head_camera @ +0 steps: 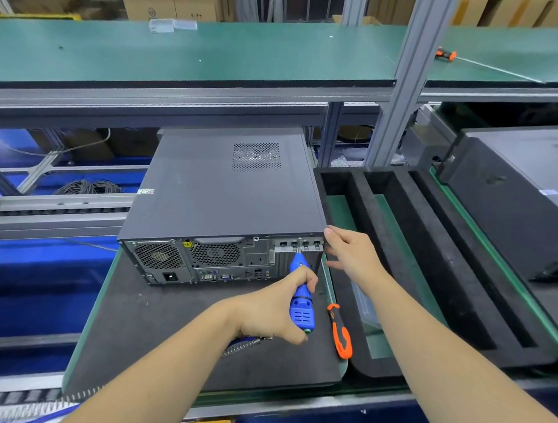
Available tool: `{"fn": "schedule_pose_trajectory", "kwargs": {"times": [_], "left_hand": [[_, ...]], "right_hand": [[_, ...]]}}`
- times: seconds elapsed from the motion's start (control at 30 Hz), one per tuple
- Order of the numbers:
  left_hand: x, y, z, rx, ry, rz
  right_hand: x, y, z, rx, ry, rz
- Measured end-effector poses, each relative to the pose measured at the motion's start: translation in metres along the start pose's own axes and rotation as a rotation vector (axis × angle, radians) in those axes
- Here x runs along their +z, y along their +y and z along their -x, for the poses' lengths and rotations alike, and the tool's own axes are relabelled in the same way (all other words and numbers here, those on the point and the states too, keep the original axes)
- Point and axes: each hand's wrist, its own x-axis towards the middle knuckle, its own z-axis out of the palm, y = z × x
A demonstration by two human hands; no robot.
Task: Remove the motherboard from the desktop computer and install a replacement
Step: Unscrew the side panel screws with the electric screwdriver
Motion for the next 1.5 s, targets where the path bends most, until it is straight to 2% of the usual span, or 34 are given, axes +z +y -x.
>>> {"fn": "schedule_pose_trajectory", "kwargs": {"times": [1.5], "left_hand": [[0.008,0.017,-0.016,0.032,-0.043,-0.045]], "right_hand": [[0.003,-0.007,0.004,0.029,0.024,-0.003]]}}
